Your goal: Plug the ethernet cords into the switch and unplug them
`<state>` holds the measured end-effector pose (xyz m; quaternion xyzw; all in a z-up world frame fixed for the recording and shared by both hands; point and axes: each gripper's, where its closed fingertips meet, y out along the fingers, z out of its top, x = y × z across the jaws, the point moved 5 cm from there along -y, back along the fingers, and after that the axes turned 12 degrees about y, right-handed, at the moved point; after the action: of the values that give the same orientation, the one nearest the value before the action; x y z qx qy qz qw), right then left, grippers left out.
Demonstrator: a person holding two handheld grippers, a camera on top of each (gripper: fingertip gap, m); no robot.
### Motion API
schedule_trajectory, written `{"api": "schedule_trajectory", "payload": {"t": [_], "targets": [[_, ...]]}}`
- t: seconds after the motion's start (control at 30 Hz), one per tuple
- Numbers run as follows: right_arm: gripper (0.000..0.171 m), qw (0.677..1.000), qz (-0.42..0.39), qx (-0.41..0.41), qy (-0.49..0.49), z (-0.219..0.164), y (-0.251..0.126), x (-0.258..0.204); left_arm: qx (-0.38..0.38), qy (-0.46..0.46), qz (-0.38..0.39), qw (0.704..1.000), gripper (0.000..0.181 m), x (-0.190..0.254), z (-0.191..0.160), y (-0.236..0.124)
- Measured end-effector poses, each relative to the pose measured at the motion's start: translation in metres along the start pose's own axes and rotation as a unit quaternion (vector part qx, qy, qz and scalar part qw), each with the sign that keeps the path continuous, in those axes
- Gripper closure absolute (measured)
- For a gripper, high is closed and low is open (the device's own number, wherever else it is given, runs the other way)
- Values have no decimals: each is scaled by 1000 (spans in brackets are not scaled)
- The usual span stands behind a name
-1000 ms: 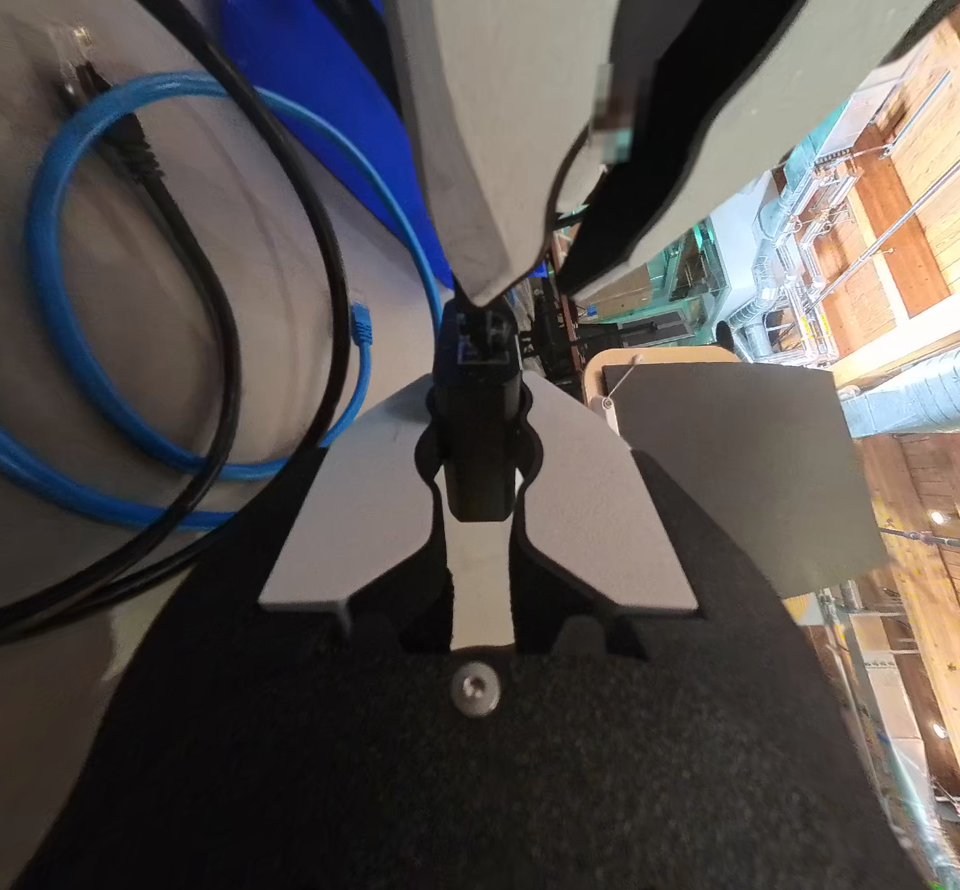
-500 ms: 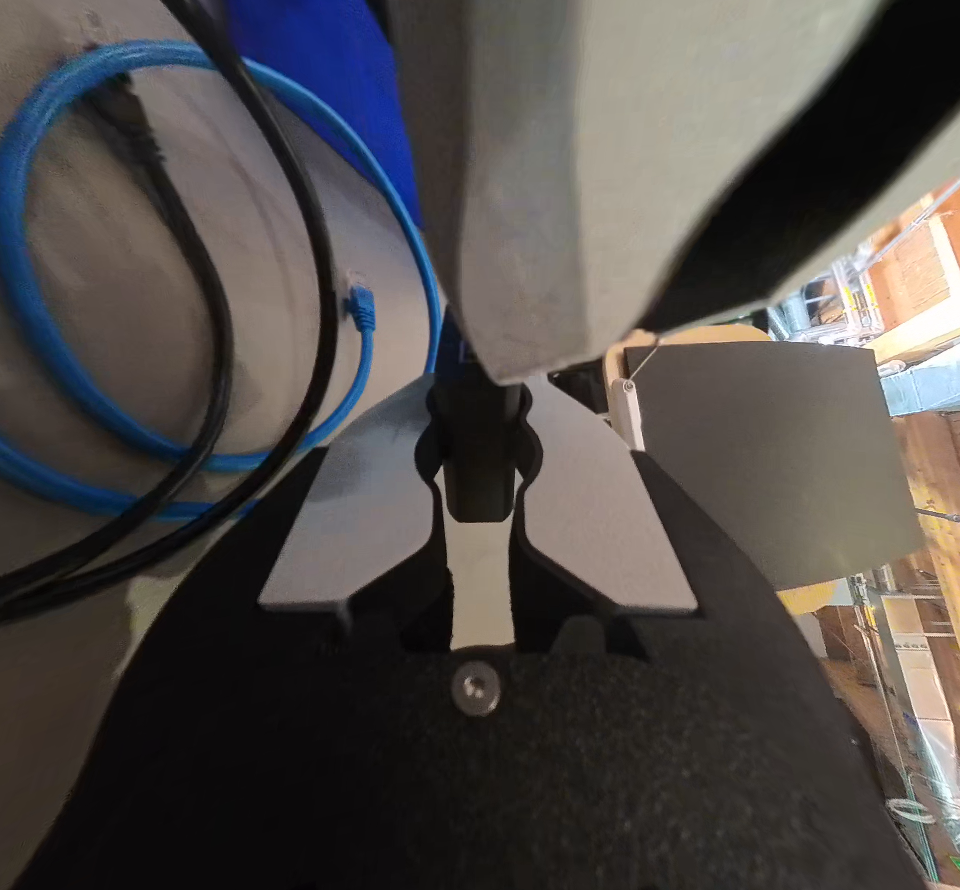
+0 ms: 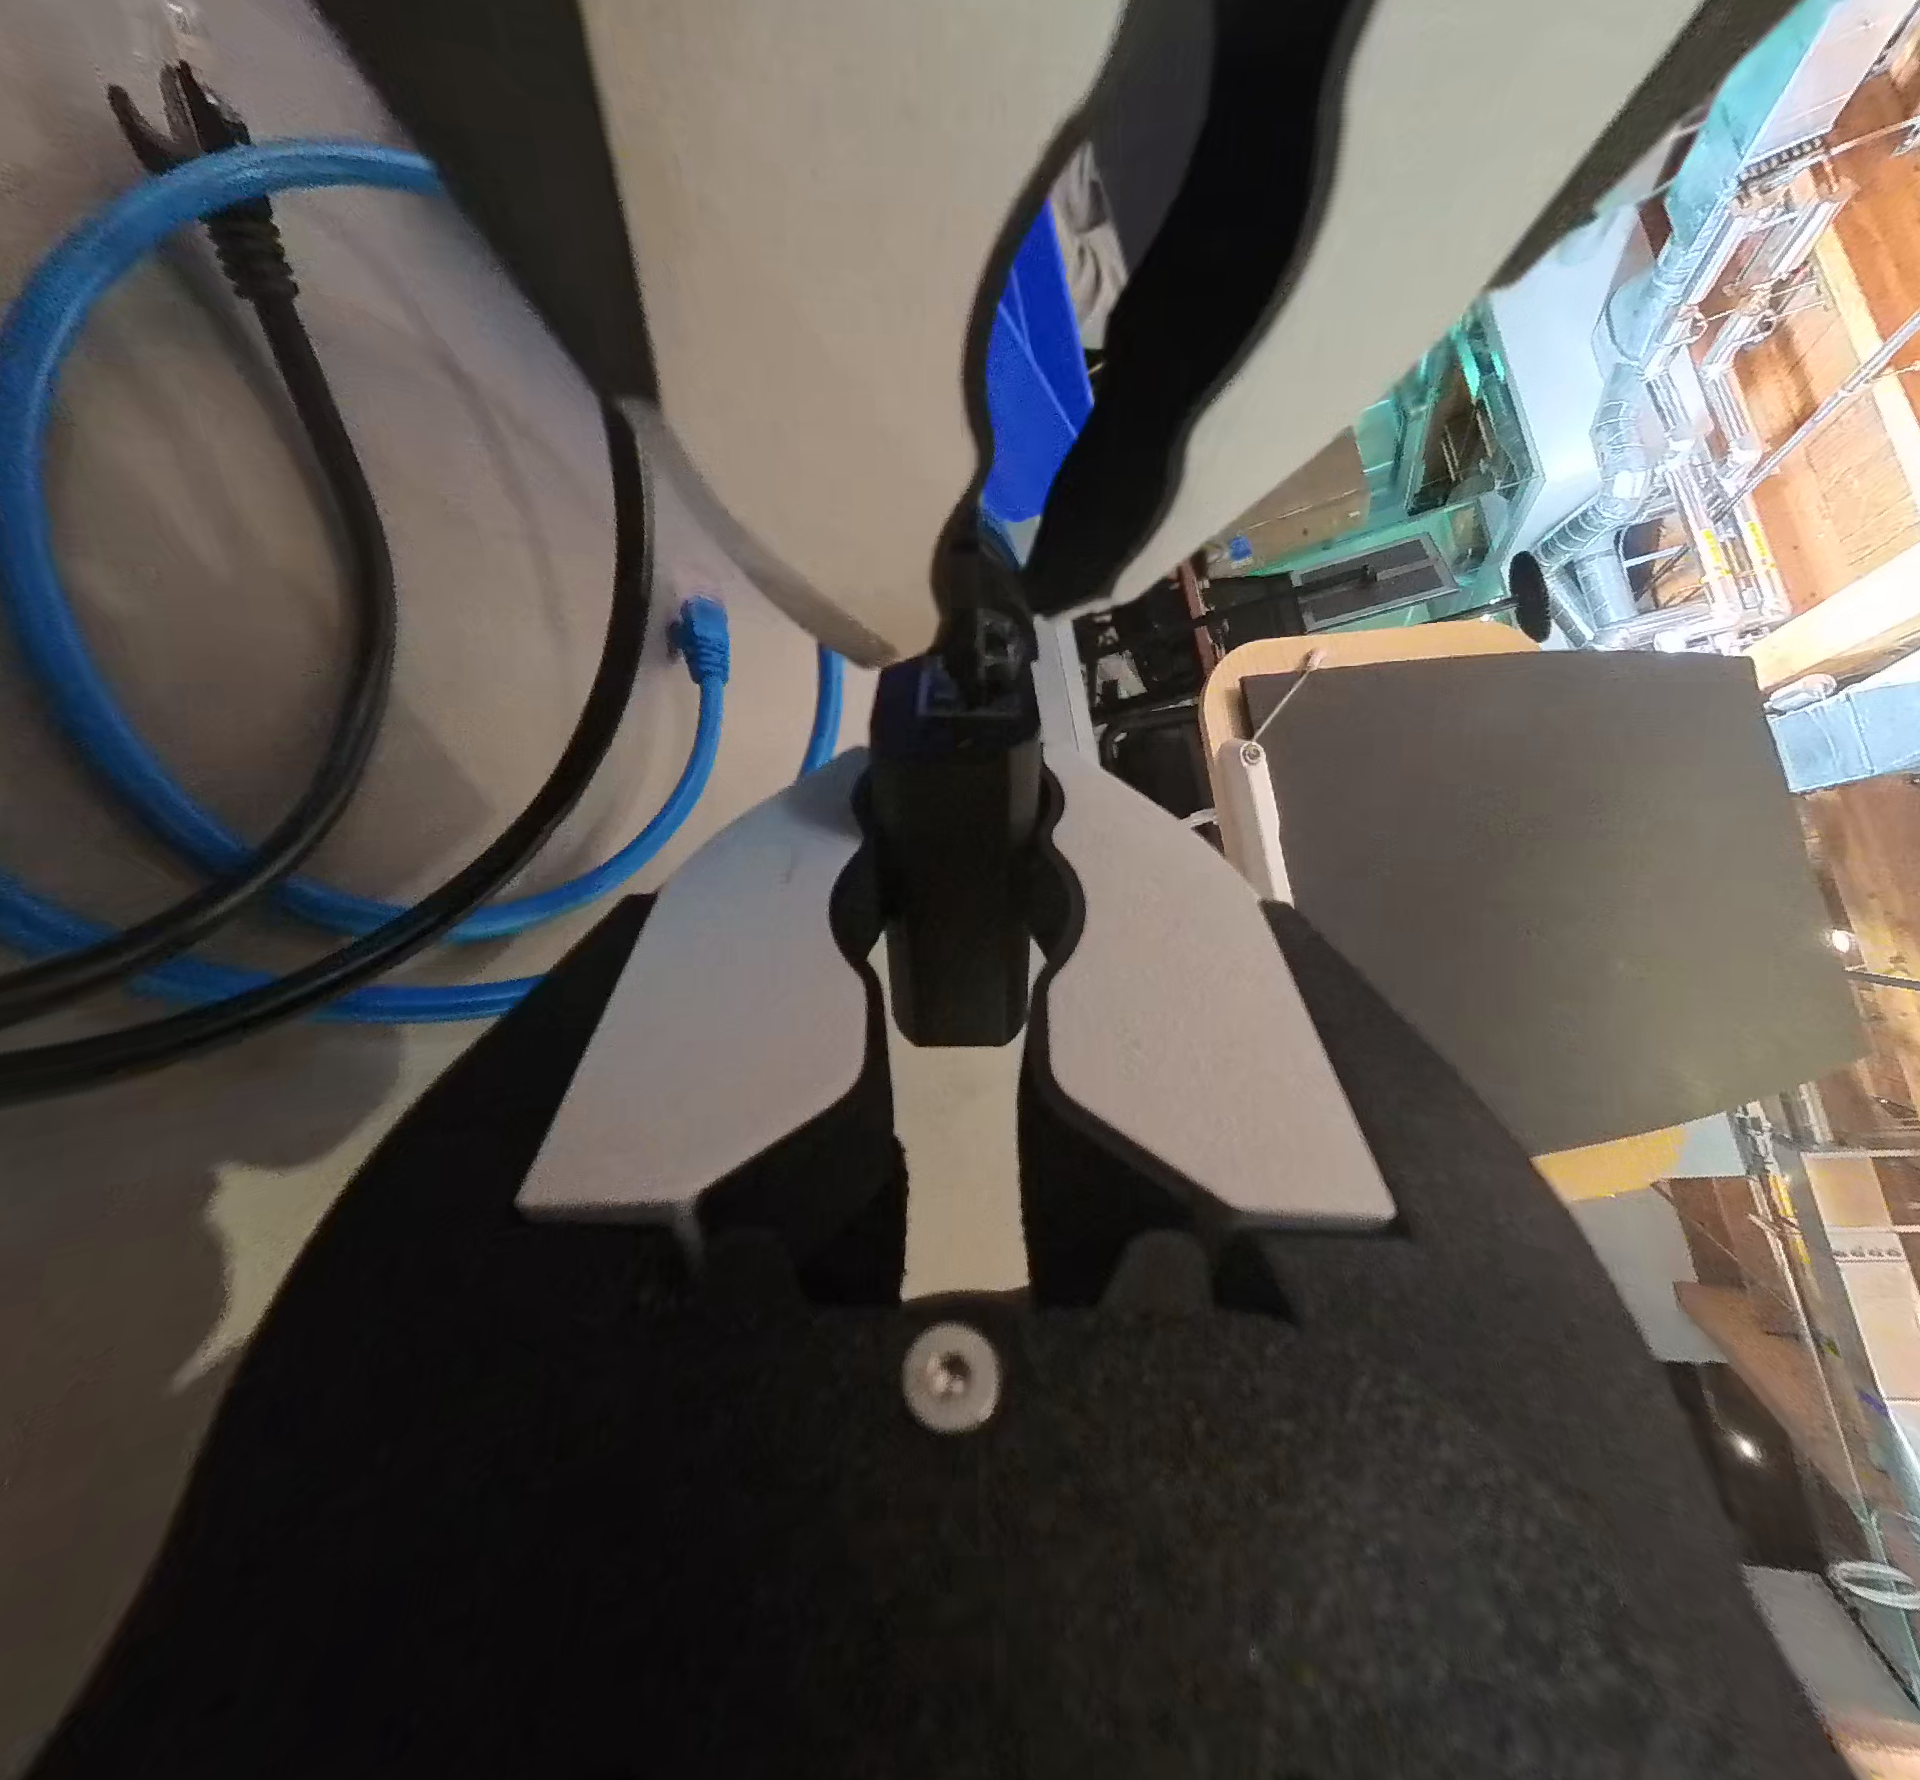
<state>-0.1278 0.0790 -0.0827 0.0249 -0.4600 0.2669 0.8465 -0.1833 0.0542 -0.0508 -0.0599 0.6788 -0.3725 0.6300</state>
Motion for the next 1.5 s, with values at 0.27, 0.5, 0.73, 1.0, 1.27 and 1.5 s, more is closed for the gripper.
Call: {"api": "schedule_trajectory", "payload": {"t": [0.27,0.5,0.73,1.0,1.27,1.5], "targets": [[147,1000,5,15,-10,-1,-3,2,56,56,34,996,164,2,0,1],[147,1000,11,27,-6,0,-3,0,78,26,7,997,165,1,-2,0],[147,1000,6,23,5,-2,-3,4,63,30,20,997,167,-2,0,1],[146,1000,11,7,3,-6,1,-1,22,62,39,997,168,4,2,6],[147,999,8,33,7,-1,-3,1,99,-7,-6,995,165,0,-1,0],[147,1000,11,27,5,-3,-2,0,95,19,0,995,164,2,1,-6]]}}
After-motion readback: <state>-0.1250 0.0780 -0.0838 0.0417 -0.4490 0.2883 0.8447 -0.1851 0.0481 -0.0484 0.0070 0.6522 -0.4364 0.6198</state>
